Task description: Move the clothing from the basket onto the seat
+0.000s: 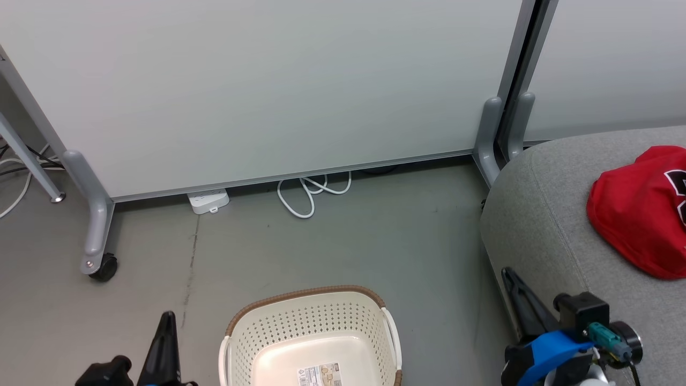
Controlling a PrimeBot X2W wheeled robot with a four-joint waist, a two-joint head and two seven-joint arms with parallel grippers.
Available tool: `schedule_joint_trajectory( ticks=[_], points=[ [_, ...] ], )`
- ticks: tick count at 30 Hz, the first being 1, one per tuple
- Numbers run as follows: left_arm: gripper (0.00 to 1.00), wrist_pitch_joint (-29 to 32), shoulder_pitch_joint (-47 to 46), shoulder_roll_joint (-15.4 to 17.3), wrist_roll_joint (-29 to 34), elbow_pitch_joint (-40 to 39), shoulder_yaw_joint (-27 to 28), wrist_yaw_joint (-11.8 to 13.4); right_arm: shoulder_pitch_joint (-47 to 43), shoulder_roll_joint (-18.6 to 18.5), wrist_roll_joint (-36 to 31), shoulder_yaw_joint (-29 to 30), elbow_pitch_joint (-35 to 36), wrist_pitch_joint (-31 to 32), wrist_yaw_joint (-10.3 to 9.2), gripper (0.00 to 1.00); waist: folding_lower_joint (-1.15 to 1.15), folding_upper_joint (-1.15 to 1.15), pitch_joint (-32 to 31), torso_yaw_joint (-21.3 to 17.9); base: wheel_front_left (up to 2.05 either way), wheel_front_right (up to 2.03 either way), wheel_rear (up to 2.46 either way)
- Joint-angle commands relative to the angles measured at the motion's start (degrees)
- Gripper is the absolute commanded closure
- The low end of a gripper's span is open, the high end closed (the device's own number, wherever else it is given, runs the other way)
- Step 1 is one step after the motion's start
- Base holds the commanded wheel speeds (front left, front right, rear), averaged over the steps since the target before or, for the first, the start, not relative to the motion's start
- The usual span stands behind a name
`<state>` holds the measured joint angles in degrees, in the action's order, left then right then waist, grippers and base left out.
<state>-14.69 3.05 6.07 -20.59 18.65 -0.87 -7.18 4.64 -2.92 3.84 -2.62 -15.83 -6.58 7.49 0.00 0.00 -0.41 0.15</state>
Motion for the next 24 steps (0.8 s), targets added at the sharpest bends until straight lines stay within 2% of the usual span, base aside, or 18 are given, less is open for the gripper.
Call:
schedule_joint_trajectory(
  ticks=[1, 6, 24],
  points=[
    [1.00, 0.0, 0.1, -0.1, -0.1, 0.2, 0.0, 0.0, -0.1, 0.0, 0.2, 0.0, -0.2, 0.0, 0.00, 1.00, 0.00, 0.00, 0.0, 0.0, 0.00, 0.00, 0.00],
    [1.00, 0.3, 1.1, -1.0, -0.9, 2.2, 0.1, 0.0, -1.4, 0.0, 1.1, 0.1, -2.5, 0.2, 0.00, 1.00, 0.00, 0.00, 0.0, 0.0, 0.00, 0.00, 0.00],
    [1.00, 5.2, -1.5, -1.5, -17.5, 0.5, 1.9, -0.1, -0.6, 0.0, 21.6, 2.3, -1.3, 3.2, 0.00, 1.00, 0.00, 0.00, 0.1, 0.0, 0.00, 0.00, 0.00]
  ],
)
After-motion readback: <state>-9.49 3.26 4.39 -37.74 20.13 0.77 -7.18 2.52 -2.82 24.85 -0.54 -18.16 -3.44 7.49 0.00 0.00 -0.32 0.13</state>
